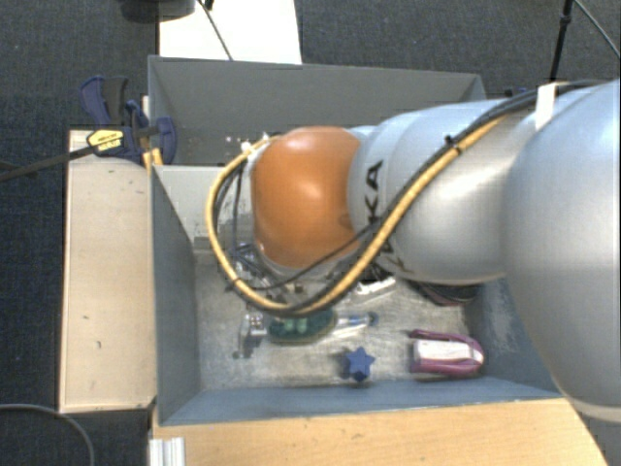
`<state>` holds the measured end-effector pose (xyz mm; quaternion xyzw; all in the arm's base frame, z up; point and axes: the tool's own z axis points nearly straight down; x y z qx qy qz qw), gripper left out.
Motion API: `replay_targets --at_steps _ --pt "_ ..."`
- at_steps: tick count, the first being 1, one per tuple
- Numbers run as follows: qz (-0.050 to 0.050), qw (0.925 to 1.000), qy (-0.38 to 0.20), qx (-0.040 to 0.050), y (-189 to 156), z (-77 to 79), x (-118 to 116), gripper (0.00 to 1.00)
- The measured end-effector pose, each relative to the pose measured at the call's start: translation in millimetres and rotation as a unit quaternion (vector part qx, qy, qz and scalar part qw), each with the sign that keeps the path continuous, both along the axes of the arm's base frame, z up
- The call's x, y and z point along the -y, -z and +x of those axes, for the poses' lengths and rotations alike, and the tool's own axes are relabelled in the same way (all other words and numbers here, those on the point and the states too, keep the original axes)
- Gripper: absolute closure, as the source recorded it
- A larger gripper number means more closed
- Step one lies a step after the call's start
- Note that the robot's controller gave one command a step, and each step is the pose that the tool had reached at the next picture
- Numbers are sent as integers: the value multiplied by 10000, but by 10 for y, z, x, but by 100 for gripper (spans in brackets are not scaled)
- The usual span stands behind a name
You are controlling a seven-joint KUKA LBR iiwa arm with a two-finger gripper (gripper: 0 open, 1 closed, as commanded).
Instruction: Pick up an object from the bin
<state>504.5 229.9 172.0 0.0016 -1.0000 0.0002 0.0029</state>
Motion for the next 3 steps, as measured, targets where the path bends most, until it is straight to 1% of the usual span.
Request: replay_targets --at_steps 1,2,3 --pt "-21 10000 47 15 497 186 884 0" --pt "20 9995 318 68 1006 145 1150 0" --pt "27 9994 339 112 970 174 1137 100"
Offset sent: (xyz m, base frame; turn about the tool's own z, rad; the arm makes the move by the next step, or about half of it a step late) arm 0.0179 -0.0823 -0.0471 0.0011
